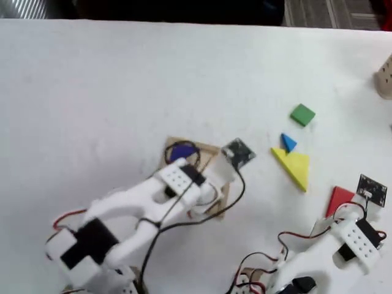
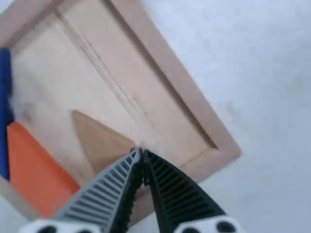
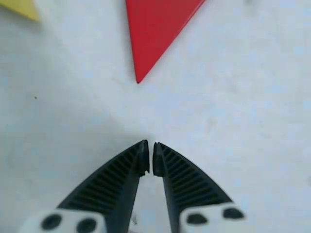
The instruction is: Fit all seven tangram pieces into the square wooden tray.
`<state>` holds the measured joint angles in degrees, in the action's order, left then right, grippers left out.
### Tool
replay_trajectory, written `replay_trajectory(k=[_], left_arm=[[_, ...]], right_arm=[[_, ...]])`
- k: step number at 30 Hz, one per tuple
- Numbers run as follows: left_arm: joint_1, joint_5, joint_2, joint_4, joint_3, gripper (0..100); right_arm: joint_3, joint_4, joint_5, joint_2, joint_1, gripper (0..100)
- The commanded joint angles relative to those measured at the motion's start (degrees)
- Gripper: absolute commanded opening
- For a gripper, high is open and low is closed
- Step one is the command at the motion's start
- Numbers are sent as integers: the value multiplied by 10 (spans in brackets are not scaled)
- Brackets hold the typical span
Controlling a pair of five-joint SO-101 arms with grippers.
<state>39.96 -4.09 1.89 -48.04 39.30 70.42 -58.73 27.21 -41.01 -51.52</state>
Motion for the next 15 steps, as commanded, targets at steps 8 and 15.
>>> replay_trajectory(k=[8, 15], left_arm=[[-44, 23, 91, -76, -139, 24], [-86, 5, 44, -70, -99, 24]], right_arm=[[-3, 17, 8, -1, 8, 18], [6, 30, 9, -4, 8, 18]])
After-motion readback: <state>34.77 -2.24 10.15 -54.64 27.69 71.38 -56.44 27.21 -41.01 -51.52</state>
